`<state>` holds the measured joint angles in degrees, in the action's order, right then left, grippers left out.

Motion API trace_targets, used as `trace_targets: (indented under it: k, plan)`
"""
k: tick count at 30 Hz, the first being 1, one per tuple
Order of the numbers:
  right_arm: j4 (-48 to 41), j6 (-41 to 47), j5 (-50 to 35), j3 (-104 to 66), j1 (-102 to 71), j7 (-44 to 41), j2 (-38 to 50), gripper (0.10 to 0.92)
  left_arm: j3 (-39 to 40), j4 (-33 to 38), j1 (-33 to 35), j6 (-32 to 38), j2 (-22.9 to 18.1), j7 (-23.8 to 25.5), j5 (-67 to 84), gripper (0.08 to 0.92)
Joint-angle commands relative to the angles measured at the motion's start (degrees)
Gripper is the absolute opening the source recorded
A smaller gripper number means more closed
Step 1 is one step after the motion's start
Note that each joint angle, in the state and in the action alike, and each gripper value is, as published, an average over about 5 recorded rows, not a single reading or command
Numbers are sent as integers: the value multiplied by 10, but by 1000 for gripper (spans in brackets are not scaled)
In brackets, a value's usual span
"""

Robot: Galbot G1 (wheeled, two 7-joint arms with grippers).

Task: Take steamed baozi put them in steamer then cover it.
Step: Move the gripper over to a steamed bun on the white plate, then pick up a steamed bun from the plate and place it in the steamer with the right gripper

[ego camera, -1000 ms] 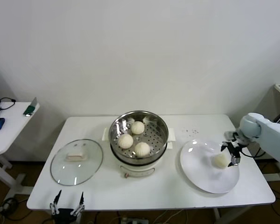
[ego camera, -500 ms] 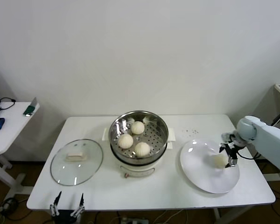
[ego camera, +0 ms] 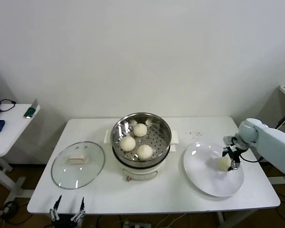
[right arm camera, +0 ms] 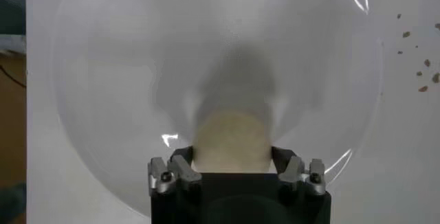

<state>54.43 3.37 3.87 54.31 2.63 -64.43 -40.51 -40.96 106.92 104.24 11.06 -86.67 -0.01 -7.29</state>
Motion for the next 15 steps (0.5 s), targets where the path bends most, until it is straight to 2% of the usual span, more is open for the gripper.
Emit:
trace_targets:
  k: [1,9,15]
  plan:
    - [2,0,-7,9,9,-1,-2,720,1,1,2,2,0,0,0,823]
    - [27,16,-119,124,154,2,0,705,4,12,7,5,2,0,2,823]
    - [21,42,-272,277,346,3,-68,707,16,18,3,3,2,0,1,823]
